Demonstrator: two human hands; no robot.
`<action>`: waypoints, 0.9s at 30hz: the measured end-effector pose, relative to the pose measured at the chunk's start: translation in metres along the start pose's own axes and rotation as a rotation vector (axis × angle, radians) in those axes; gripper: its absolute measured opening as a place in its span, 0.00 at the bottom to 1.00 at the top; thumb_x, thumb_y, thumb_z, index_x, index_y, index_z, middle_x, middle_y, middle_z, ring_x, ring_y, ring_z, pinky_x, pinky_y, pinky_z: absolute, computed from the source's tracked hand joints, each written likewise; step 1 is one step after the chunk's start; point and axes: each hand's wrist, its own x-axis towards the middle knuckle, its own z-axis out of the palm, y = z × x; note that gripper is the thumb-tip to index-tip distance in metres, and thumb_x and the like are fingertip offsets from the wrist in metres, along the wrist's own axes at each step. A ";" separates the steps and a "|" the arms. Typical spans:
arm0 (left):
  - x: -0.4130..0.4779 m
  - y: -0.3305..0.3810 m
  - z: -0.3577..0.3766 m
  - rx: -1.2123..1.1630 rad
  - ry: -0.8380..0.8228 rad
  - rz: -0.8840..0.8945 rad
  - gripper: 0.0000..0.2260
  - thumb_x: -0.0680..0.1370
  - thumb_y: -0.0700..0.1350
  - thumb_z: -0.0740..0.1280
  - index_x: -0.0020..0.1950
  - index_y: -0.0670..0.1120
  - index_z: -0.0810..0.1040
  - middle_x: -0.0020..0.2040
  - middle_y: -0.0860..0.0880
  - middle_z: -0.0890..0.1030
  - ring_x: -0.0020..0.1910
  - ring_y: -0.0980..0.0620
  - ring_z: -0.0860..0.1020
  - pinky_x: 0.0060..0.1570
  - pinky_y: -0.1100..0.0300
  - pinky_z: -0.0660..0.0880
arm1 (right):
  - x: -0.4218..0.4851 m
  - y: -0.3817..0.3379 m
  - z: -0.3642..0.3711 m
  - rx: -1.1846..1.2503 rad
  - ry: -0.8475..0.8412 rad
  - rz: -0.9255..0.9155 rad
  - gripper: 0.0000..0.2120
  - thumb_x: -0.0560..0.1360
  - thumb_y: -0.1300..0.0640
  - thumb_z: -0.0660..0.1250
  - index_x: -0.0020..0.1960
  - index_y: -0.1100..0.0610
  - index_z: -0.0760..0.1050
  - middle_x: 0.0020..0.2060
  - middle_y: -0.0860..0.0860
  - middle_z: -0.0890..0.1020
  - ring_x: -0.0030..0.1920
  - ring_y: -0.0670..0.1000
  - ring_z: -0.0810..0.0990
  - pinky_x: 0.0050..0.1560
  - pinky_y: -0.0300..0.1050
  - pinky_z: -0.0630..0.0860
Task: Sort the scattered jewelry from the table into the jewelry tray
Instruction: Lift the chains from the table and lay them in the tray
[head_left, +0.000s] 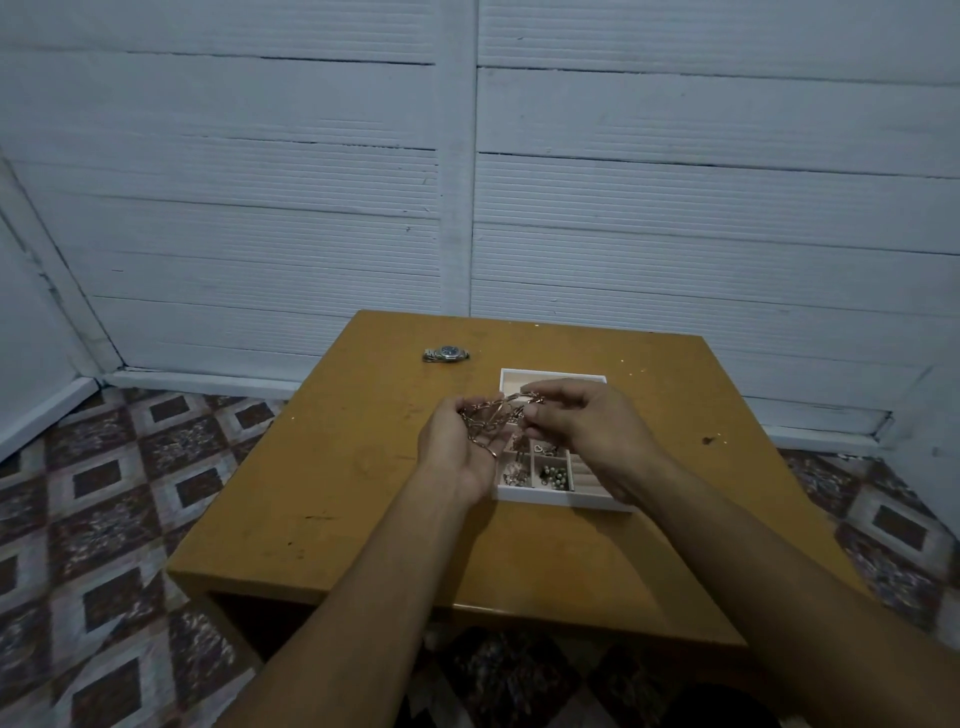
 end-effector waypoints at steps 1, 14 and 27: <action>0.002 0.002 0.003 0.018 -0.008 0.012 0.12 0.81 0.42 0.56 0.42 0.40 0.74 0.38 0.40 0.81 0.39 0.44 0.78 0.46 0.52 0.76 | 0.003 -0.003 -0.001 0.012 0.003 0.006 0.10 0.72 0.72 0.68 0.51 0.63 0.81 0.38 0.58 0.83 0.37 0.50 0.82 0.43 0.39 0.82; 0.087 0.008 0.063 0.753 0.033 0.195 0.12 0.78 0.45 0.57 0.39 0.46 0.77 0.47 0.43 0.78 0.42 0.47 0.72 0.42 0.54 0.68 | 0.095 0.000 -0.041 -0.012 0.176 0.078 0.07 0.76 0.72 0.64 0.41 0.63 0.75 0.41 0.58 0.79 0.41 0.51 0.81 0.45 0.39 0.82; 0.141 -0.008 0.070 0.796 -0.064 0.099 0.09 0.78 0.43 0.65 0.40 0.42 0.80 0.37 0.44 0.80 0.32 0.50 0.76 0.29 0.61 0.71 | 0.151 0.039 -0.051 -0.073 0.222 0.179 0.06 0.75 0.73 0.63 0.45 0.65 0.75 0.44 0.63 0.81 0.43 0.55 0.83 0.48 0.44 0.82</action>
